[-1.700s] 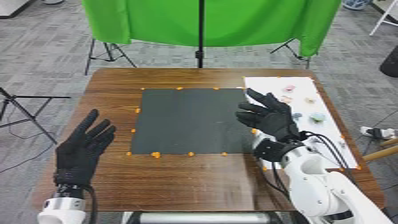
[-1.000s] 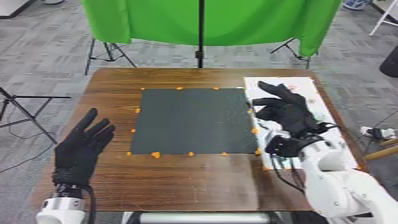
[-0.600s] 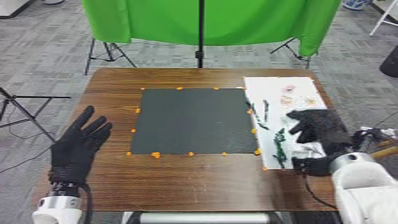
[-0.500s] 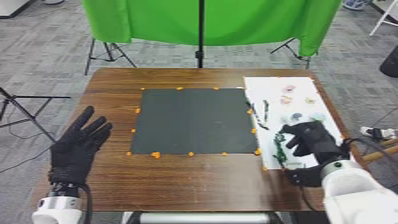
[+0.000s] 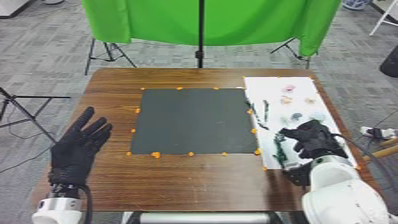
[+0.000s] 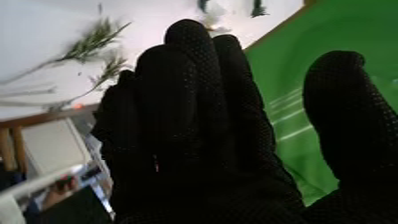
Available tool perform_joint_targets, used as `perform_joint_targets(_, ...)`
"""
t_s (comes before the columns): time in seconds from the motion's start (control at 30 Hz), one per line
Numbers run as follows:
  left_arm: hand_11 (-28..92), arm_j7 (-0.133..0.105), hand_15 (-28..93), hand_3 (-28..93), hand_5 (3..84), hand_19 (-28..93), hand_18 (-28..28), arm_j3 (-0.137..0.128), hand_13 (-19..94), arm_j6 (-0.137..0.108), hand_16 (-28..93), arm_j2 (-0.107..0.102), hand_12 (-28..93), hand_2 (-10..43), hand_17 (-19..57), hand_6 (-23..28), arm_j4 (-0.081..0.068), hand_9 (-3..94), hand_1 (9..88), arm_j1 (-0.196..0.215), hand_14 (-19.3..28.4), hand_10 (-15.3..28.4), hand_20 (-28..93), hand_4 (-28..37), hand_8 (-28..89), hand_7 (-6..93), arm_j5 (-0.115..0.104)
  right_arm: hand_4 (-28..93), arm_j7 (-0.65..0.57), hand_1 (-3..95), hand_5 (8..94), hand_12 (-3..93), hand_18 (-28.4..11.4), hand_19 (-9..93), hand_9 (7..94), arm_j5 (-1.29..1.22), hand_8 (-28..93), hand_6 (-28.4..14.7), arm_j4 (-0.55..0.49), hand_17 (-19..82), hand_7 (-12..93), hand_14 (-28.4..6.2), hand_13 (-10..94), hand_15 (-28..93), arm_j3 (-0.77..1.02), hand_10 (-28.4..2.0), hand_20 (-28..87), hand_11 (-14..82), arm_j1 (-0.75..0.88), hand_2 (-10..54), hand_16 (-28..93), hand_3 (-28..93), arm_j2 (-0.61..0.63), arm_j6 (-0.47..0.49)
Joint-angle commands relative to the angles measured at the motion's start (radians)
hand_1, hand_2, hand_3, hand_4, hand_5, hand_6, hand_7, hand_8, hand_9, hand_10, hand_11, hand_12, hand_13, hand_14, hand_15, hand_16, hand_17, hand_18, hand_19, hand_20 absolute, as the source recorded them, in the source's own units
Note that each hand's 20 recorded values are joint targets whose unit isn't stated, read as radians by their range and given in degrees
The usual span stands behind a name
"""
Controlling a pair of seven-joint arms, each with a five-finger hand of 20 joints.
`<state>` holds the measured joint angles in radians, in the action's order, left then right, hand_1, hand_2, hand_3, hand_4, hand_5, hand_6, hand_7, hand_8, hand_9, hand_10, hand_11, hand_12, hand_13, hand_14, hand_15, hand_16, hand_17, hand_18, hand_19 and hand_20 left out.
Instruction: Arrange flowers
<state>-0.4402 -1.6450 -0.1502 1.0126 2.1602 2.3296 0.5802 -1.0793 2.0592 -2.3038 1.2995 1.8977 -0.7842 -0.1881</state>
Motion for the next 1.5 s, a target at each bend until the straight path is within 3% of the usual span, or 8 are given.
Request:
perform_joint_targets(0.03,18,0.041,38,83,34.1,50,25.5,-0.018,20,-0.001,-8,0.034,9,4.5,-13.0,6.6,0.01,32.1,22.8,0.017,26.1,18.9,0,-25.6,-10,10.7,0.012,-24,-0.106,29.2,64.1,16.6,-20.5,93,70.3,0.098,-12,-6.2,0.055,44,20,-13.5,68,73,-0.103,-17.4,30,42.1,-0.078,-0.7,14,70,-0.016,0.186)
perform_joint_targets(0.4,18,0.048,38,82,34.0,50,25.8,-0.016,20,-0.002,-8,0.037,9,4.6,-12.9,6.6,0.008,32.2,22.9,0.009,26.3,18.9,0,-25.6,-11,10.8,0.011,-23,-0.108,31.5,66.9,17.6,-20.4,93,71.0,0.19,-12,-6.5,0.159,45,24,-13.2,70,73,-0.319,-17.4,33,44.3,-0.264,-3.5,15,68,-0.02,0.341)
perform_joint_targets(0.43,18,0.064,38,82,33.9,50,25.9,-0.02,20,0.003,-8,0.044,9,4.6,-13.0,6.6,0.008,32.3,22.8,0.007,26.3,18.8,0,-25.6,-11,10.8,0.016,-23,-0.111,31.7,67.6,17.7,-20.4,93,71.1,0.199,-12,-6.5,0.169,45,24,-13.2,70,73,-0.339,-17.4,33,44.6,-0.275,-3.9,15,68,-0.024,0.356)
perform_joint_targets(0.7,18,0.037,38,82,33.8,50,26.0,-0.011,20,-0.013,-8,0.024,9,4.8,-12.9,6.5,0.011,32.3,22.9,0.012,26.4,18.7,-1,-25.7,-11,10.8,0.002,-23,-0.146,35.5,69.8,19.5,-20.1,93,71.6,0.215,-13,-6.2,0.255,48,32,-12.4,72,74,-0.467,-17.0,39,51.6,-0.347,-5.5,16,69,-0.049,0.459)
perform_joint_targets(0.77,18,0.027,38,82,33.8,50,26.0,-0.01,21,-0.017,-8,0.023,9,4.9,-12.9,6.6,0.012,32.3,22.9,0.018,26.4,18.7,-1,-25.7,-11,10.9,0.0,-25,-0.138,41.8,70.5,19.5,-19.6,93,72.8,0.23,0,-6.1,0.265,50,35,-11.7,74,75,-0.475,-16.3,42,53.5,-0.339,-7.7,16,70,-0.045,0.465)
perform_joint_targets(0.97,18,0.024,38,82,33.9,51,26.1,-0.019,21,-0.023,-8,0.027,9,4.9,-12.9,6.7,0.018,32.2,22.9,0.03,26.4,18.7,-1,-25.6,-11,10.8,0.0,-28,-0.116,55.8,78.2,23.8,-17.1,93,81.9,0.281,10,-4.6,0.268,57,37,-8.5,81,74,-0.482,-12.8,50,51.1,-0.324,-9.5,20,69,-0.018,0.376)
perform_joint_targets(1.37,18,0.022,38,82,33.7,51,26.0,-0.023,21,-0.016,-8,0.023,9,4.8,-13.0,6.7,0.02,32.1,22.9,0.023,26.4,18.8,-1,-25.6,-11,11.0,0.005,-28,-0.115,56.4,84.3,23.1,-16.1,93,87.1,0.386,13,-5.1,0.182,62,30,-6.9,86,73,-0.446,-11.3,53,50.1,-0.345,-9.5,20,72,-0.007,0.172)
perform_joint_targets(1.5,18,0.041,38,82,33.7,51,26.0,-0.034,20,-0.009,-8,0.034,9,4.7,-12.9,6.7,0.023,32.1,23.0,0.022,26.3,18.8,-1,-25.8,-11,11.0,0.016,-28,-0.093,56.0,85.1,23.0,-16.1,93,87.6,0.404,14,-5.1,0.142,63,30,-6.7,87,73,-0.444,-11.4,54,50.4,-0.371,-9.5,21,73,-0.021,0.142)
